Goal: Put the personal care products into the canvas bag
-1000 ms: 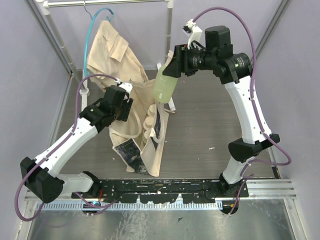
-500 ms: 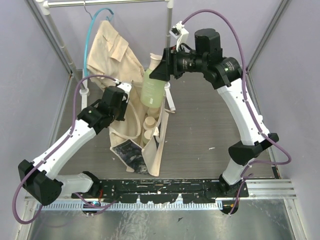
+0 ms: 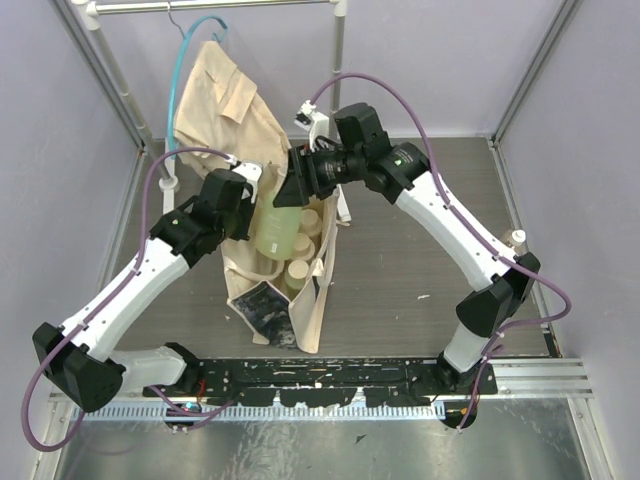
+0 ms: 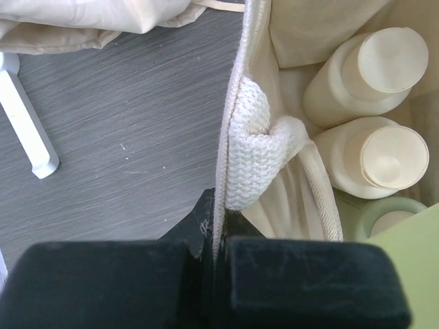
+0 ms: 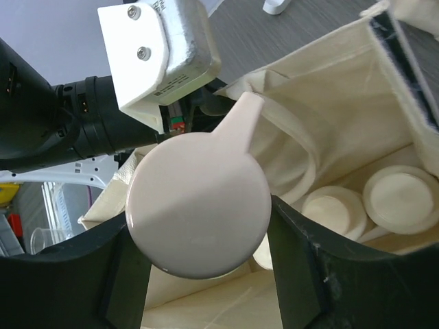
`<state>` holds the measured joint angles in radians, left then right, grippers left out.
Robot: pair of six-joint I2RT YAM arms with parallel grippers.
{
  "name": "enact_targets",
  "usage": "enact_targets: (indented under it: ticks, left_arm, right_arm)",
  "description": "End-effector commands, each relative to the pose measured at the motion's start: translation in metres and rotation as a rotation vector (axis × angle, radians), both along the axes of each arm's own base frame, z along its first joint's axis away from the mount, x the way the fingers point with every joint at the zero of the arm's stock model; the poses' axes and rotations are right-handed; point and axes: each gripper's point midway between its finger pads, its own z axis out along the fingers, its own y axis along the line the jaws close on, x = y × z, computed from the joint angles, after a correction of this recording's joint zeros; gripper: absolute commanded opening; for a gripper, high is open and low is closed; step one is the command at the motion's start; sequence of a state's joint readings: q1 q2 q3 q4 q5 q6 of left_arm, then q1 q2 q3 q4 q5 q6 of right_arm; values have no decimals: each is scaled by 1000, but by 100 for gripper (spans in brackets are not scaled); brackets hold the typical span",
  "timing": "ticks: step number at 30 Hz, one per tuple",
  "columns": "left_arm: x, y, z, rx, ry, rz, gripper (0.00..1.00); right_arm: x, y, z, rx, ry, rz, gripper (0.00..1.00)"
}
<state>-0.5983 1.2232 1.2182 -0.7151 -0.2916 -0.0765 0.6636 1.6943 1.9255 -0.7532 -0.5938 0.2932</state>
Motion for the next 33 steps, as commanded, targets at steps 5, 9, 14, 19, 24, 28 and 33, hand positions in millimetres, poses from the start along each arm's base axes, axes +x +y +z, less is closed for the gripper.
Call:
enact_targets:
  ticks: [5, 9, 14, 19, 24, 28, 33]
  left_arm:
    - [0, -9, 34, -92, -72, -21, 0]
    - [-1, -10, 36, -99, -72, -26, 0]
    - [-4, -9, 39, -105, -71, -32, 0]
    - [-6, -6, 45, -99, -78, -31, 0]
    - [-8, -5, 48, -100, -75, -32, 0]
    - [-10, -4, 51, -106, -78, -32, 0]
    - [-11, -3, 52, -103, -78, -33, 0]
  right_arm:
    - [-40, 0, 88, 244, -160, 49, 1]
    - [-44, -4, 75, 233, -126, 24, 1]
    - [-52, 4, 51, 229, -58, 32, 1]
    - [-67, 11, 32, 188, -4, 90, 1]
    - [-80, 13, -3, 96, 20, 148, 1]
    - [-86, 15, -34, 2, -6, 142, 1]
    - [-84, 15, -76, -99, -108, 101, 1]
